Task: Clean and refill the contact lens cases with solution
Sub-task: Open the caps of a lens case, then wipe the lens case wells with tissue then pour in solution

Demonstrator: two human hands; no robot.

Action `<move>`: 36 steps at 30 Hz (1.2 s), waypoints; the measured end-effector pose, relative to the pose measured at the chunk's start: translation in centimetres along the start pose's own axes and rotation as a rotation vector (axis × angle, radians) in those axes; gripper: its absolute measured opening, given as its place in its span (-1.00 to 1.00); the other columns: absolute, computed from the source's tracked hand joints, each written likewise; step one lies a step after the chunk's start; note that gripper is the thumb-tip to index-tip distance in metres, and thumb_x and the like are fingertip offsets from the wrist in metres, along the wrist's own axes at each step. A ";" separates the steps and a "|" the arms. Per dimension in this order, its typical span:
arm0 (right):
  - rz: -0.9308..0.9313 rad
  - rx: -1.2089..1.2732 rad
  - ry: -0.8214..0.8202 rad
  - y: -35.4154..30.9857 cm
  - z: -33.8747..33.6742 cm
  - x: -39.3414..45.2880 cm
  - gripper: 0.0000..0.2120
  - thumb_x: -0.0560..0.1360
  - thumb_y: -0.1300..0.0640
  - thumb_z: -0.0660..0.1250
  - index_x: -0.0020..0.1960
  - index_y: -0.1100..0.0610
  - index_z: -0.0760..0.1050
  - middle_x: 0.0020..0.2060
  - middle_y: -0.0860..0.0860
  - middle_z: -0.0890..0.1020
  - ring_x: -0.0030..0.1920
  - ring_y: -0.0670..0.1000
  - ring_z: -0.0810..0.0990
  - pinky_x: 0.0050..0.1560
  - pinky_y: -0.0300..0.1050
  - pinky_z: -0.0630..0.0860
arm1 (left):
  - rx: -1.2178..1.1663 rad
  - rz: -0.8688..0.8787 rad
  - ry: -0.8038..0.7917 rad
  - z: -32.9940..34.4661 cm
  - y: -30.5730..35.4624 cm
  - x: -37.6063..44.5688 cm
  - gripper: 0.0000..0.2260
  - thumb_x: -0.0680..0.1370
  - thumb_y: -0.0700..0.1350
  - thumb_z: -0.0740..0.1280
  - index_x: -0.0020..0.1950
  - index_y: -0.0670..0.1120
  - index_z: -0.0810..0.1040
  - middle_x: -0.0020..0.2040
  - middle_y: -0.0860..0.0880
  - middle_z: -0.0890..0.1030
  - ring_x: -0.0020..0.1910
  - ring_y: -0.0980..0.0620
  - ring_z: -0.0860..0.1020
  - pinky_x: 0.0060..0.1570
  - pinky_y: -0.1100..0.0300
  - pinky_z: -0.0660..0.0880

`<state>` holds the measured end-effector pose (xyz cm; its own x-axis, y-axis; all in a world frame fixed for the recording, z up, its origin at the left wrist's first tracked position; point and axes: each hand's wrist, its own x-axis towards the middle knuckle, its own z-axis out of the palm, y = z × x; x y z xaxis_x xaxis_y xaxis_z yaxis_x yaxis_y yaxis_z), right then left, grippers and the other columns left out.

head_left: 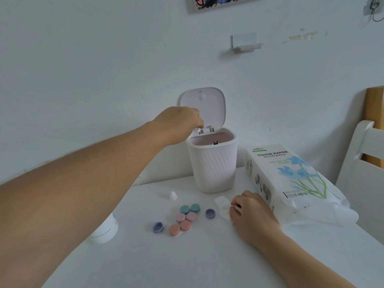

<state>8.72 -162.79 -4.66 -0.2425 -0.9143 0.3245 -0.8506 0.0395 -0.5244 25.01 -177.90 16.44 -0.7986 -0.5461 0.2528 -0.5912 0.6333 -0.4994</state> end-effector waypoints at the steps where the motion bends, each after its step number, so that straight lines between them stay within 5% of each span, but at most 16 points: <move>1: 0.000 0.004 0.001 0.0 0.0 0.0 -0.81 0.59 0.12 0.20 -0.13 0.05 0.54 -0.15 -0.12 0.44 0.03 0.00 0.41 -0.07 -0.14 0.37 | -0.002 -0.002 -0.003 0.1 0.0 0.0 -0.60 0.60 -0.30 0.26 0.35 0.08 0.55 0.18 0.01 0.52 0.10 -0.11 0.56 -0.11 0.04 0.47; 5: 0.000 0.019 -0.001 -0.2 -0.1 0.0 -0.81 0.59 0.13 0.21 -0.13 0.08 0.56 -0.12 -0.10 0.47 0.03 0.01 0.44 -0.04 -0.11 0.42 | -0.034 0.008 -0.008 0.6 0.1 -0.2 -0.64 0.61 -0.26 0.26 0.32 0.08 0.56 0.15 0.01 0.53 0.08 -0.11 0.56 -0.18 0.11 0.32; 13: 0.009 0.012 -0.011 0.0 -0.1 0.1 -0.81 0.57 0.13 0.21 -0.13 0.09 0.57 -0.12 -0.10 0.50 0.02 -0.01 0.43 -0.06 -0.13 0.41 | -0.344 -0.240 0.141 1.3 -0.4 -1.4 -0.78 0.62 -0.09 0.30 0.23 0.06 0.63 0.09 0.08 0.58 0.07 -0.05 0.54 -0.10 0.15 0.33; 21: 0.028 -0.008 -0.022 0.3 -0.1 0.3 -0.81 0.59 0.13 0.23 -0.09 0.13 0.59 -0.10 -0.05 0.52 -0.01 0.01 0.46 -0.05 -0.11 0.44 | -1.035 -0.595 0.432 2.5 1.3 -7.1 -0.83 0.49 -0.08 0.52 0.07 -0.01 0.72 -0.15 0.12 0.68 -0.38 0.35 0.50 -0.31 0.54 0.34; 24: 0.037 0.015 0.012 0.2 -0.2 0.3 -0.80 0.59 0.13 0.26 -0.11 0.18 0.59 -0.11 0.00 0.52 -0.06 0.05 0.49 -0.09 -0.07 0.43 | -1.161 -0.610 0.447 3.8 3.5 -10.8 -0.88 0.48 -0.05 0.54 0.00 0.04 0.73 -0.36 0.18 0.59 -0.44 0.25 0.44 -0.34 0.49 0.33; 27: 0.027 0.046 0.080 -0.1 -0.2 0.2 -0.82 0.58 0.15 0.29 -0.15 0.19 0.59 -0.13 0.03 0.52 -0.09 0.10 0.51 -0.15 -0.09 0.35 | -1.268 -0.578 0.388 6.1 6.1 -14.6 -0.91 0.48 -0.02 0.53 -0.05 0.15 0.72 -0.27 0.03 0.63 -0.40 0.15 0.40 -0.38 0.37 0.34; 32: -0.077 0.105 0.240 -1.0 -0.7 0.0 -0.89 0.57 0.17 0.36 -0.06 0.15 0.66 -0.11 0.03 0.57 -0.11 0.07 0.57 -0.09 -0.03 0.49 | -1.381 -0.591 0.319 9.3 8.7 -18.5 -0.84 0.48 -0.03 0.54 -0.03 0.24 0.71 -0.24 0.16 0.65 -0.42 0.18 0.42 -0.43 0.32 0.43; 36: -0.162 0.219 0.298 -2.3 -1.5 -0.1 -0.94 0.55 0.15 0.41 -0.05 0.08 0.66 -0.12 -0.05 0.62 -0.14 -0.28 0.53 -0.13 -0.46 0.39 | -1.613 -0.567 0.258 9.8 9.8 -19.1 -0.77 0.51 -0.22 0.51 -0.03 0.14 0.73 -0.19 0.07 0.74 -0.46 0.14 0.52 -0.40 0.31 0.46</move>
<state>10.03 -162.18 -2.27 -0.2658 -0.7432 0.6140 -0.7774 -0.2114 -0.5924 35.57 -166.63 -1.35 -0.3688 -0.8846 0.2854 -0.1625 0.3637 0.9172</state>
